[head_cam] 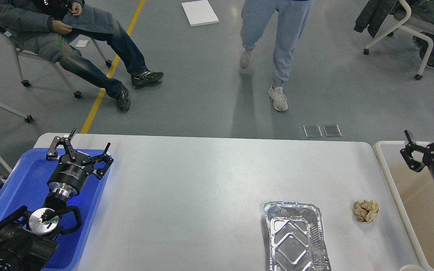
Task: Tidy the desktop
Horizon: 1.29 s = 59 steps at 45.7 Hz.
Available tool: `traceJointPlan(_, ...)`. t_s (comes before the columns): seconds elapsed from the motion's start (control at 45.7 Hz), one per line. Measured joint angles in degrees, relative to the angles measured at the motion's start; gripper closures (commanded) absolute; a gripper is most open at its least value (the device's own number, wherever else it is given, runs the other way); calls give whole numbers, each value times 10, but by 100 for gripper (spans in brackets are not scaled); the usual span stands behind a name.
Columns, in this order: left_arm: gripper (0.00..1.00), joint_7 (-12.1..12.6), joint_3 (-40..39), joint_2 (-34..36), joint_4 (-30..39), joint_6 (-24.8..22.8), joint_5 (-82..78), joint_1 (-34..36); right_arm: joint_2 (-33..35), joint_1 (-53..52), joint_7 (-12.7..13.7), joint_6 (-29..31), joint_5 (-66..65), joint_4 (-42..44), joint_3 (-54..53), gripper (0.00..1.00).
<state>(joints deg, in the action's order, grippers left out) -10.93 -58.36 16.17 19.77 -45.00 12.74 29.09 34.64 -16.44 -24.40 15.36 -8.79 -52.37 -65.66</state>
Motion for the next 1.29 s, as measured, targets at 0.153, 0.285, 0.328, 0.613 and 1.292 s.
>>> traceJointPlan(0.153,0,0,0,0,0,0,0,0,1,-6,0,2,0,10,5,1)
traceJointPlan(0.285,0,0,0,0,0,0,0,0,4,-12,0,3,0,19,6,1)
traceJointPlan(0.328,0,0,0,0,0,0,0,0,5,-15,0,3,0,22,7,1)
traceJointPlan(0.613,0,0,0,0,0,0,0,0,18,-42,0,1,0,42,38,1)
traceJointPlan(1.292,0,0,0,0,0,0,0,0,309,-393,6,55,-39,40,597,1)
